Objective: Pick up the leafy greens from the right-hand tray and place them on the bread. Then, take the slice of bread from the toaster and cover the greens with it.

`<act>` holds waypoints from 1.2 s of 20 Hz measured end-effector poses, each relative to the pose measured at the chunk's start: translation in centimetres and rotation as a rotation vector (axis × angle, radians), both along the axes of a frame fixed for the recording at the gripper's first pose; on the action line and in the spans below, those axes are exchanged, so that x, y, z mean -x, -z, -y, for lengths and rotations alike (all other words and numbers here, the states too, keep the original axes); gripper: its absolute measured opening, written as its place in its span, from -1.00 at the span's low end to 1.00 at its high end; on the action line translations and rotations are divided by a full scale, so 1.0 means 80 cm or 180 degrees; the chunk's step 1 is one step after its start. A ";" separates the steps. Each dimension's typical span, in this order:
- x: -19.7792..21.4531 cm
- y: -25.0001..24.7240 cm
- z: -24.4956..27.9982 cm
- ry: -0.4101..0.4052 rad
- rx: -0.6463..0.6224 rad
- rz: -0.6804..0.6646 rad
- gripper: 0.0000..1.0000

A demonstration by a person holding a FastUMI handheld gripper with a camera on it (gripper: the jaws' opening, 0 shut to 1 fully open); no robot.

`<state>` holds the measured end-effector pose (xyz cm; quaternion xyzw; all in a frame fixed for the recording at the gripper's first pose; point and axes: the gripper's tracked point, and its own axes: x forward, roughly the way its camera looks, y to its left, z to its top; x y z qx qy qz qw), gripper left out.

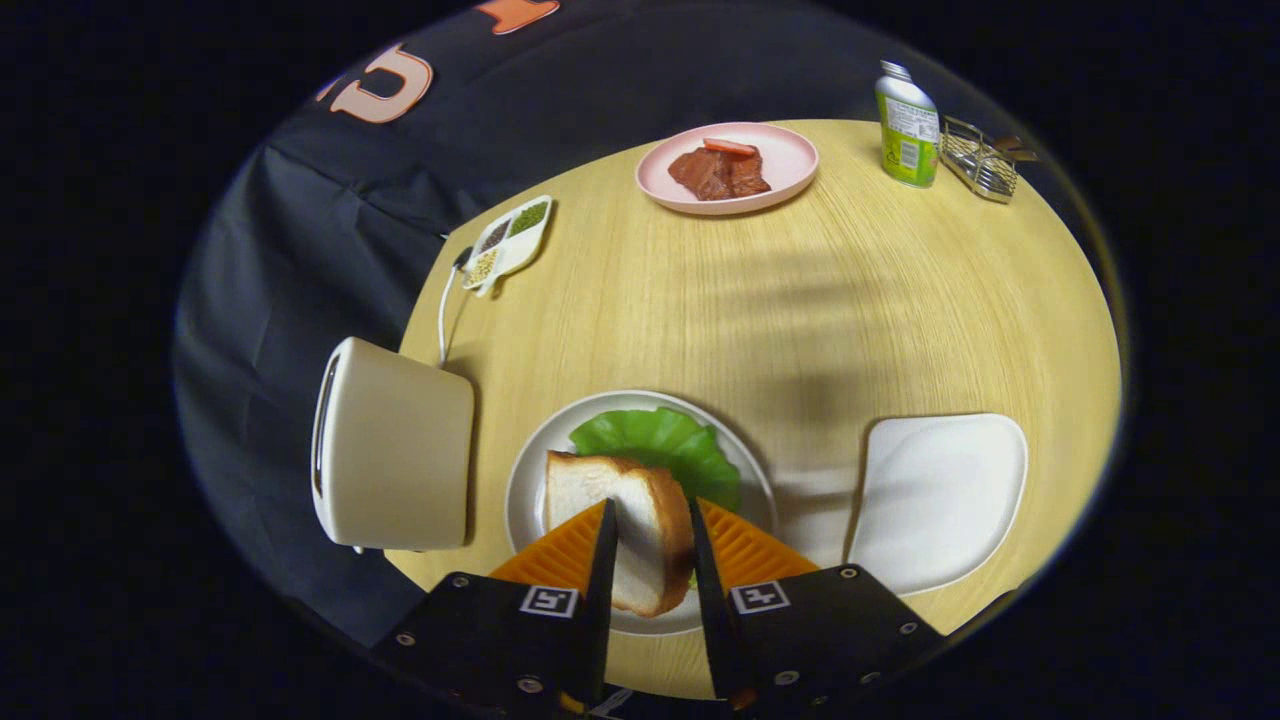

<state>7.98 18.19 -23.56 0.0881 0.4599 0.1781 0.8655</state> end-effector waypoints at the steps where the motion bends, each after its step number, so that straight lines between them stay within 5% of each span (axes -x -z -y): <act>1: -0.004 0.003 0.008 0.0013 0.0069 0.0037 -0.09; 10: 0.002 -0.072 0.074 0.0245 0.0361 0.0640 0.98; 24: 0.064 -0.327 0.211 0.0746 0.0598 0.2397 0.97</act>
